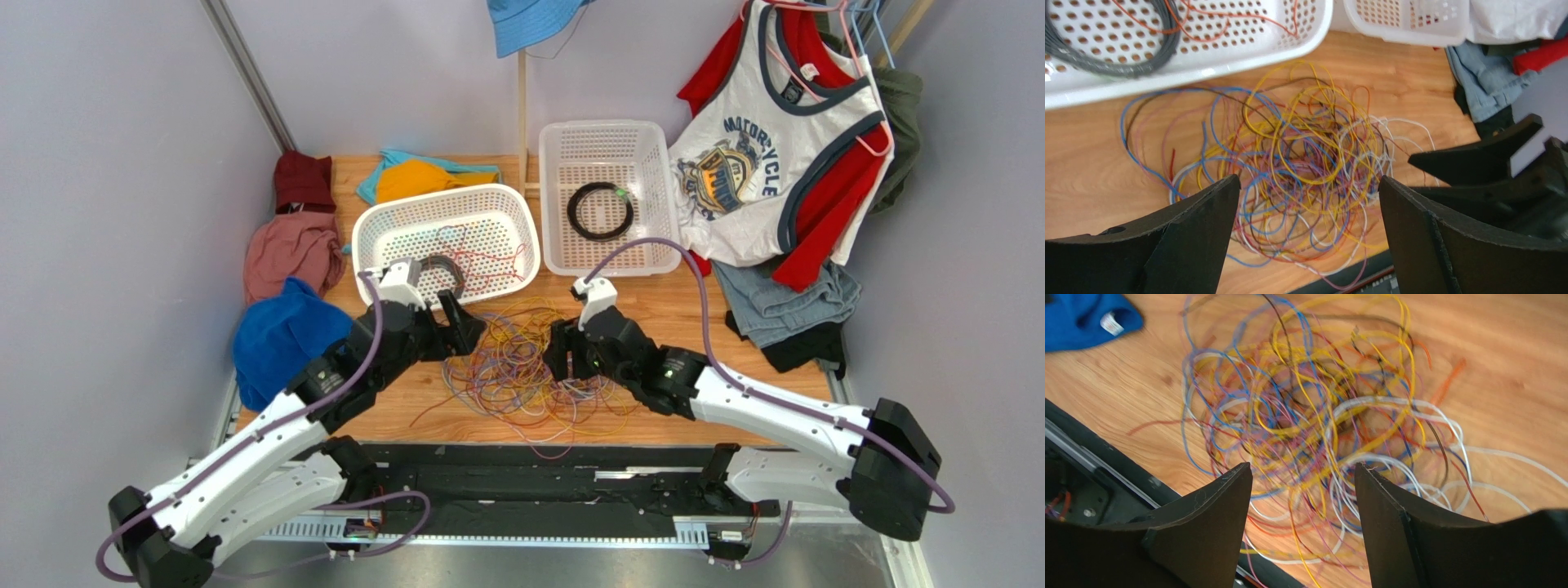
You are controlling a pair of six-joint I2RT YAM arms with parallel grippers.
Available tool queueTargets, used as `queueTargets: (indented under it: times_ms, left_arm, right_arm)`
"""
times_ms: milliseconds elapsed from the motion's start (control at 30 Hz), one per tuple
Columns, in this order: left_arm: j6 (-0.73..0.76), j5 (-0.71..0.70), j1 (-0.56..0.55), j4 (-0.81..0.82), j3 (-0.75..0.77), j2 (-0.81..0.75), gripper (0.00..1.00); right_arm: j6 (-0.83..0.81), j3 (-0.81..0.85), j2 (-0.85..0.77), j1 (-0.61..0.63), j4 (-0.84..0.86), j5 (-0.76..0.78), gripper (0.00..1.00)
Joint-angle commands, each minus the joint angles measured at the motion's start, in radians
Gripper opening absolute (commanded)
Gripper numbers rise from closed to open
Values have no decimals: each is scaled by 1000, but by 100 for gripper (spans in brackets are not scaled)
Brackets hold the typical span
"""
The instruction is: Untangle the cables
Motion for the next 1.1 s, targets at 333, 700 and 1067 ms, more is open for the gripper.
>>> queueTargets:
  times_ms: [333,700,1067]
  left_arm:
    - [-111,-76,-153,-61,-94,-110,92]
    - [-108,-96,-168,-114,-95,-198,92]
    - [-82,-171,-168,-150,-86,-337,90]
  right_arm:
    - [55,-85,25,49,101,101,65]
    - [43,10,177,40,104,129,17]
    - [-175,384,-292,44,-233,193,0]
